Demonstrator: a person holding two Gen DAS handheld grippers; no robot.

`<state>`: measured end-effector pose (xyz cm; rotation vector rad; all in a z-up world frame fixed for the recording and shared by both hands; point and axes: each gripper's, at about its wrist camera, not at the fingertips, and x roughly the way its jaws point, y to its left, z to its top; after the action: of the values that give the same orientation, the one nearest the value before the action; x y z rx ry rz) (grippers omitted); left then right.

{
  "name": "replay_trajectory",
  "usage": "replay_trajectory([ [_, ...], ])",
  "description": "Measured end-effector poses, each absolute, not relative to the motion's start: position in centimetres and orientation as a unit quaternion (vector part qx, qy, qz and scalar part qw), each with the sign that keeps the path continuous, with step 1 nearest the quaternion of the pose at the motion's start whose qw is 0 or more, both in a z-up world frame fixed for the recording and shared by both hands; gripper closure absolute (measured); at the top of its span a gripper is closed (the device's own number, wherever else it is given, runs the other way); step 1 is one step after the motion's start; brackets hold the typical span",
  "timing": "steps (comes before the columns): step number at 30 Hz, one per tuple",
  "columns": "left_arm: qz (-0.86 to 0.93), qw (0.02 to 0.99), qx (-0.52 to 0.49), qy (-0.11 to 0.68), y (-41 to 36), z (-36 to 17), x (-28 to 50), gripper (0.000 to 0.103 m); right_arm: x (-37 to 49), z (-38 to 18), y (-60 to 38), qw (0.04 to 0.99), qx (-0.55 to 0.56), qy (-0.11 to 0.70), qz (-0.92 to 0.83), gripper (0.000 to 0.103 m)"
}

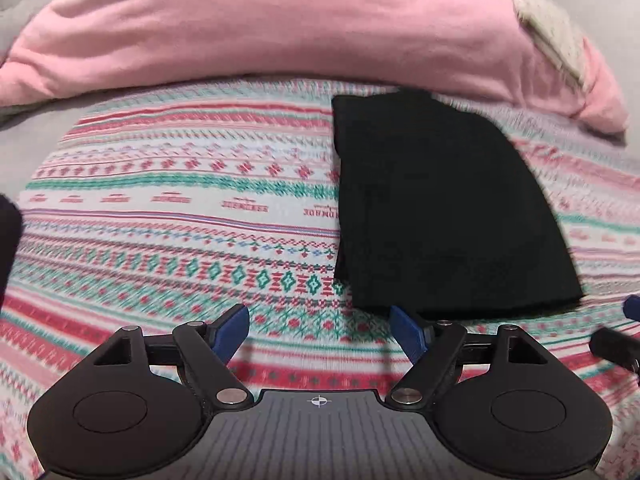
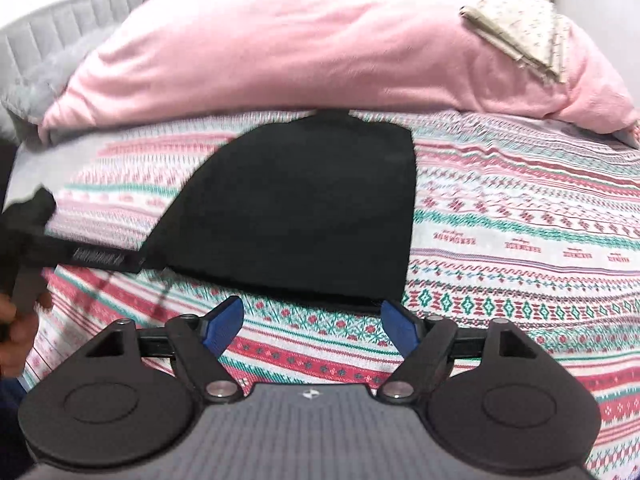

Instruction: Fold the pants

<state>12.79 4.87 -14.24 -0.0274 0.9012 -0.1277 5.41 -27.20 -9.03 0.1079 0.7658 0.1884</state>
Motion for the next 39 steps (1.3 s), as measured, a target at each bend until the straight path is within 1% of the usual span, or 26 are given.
replay_trajectory([
  [2,-0.063,0.907,-0.018,0.416,5.0,-13.2,11.5,0.012,5.4,-8.6,-27.1,0.928,0.059,0.357,0.085,0.036],
  [4,-0.058,0.916,-0.018,0.396,4.8,-12.6,10.3,0.007,5.2,-8.2,-27.0,0.934,0.058,0.346,0.072,0.036],
  [6,-0.058,0.922,-0.025,0.382,4.6,-12.4,9.7,0.004,5.2,-8.0,-27.0,0.937,0.055,0.338,0.064,0.035],
  [12,-0.048,0.927,-0.004,0.373,2.8,-12.7,10.1,0.004,5.6,-8.6,-26.7,0.934,0.040,0.354,0.031,0.035],
  [17,-0.059,0.917,-0.021,0.394,2.7,-12.9,10.3,0.003,6.0,-9.0,-26.6,0.930,0.037,0.365,0.021,0.035],
  [24,-0.047,0.912,-0.006,0.407,2.5,-13.7,10.4,0.003,6.0,-9.1,-26.3,0.930,0.020,0.366,0.015,0.035],
  [39,-0.031,0.917,-0.010,0.398,2.8,-13.4,10.2,0.003,6.0,-9.4,-26.3,0.927,0.016,0.374,0.012,0.035],
])
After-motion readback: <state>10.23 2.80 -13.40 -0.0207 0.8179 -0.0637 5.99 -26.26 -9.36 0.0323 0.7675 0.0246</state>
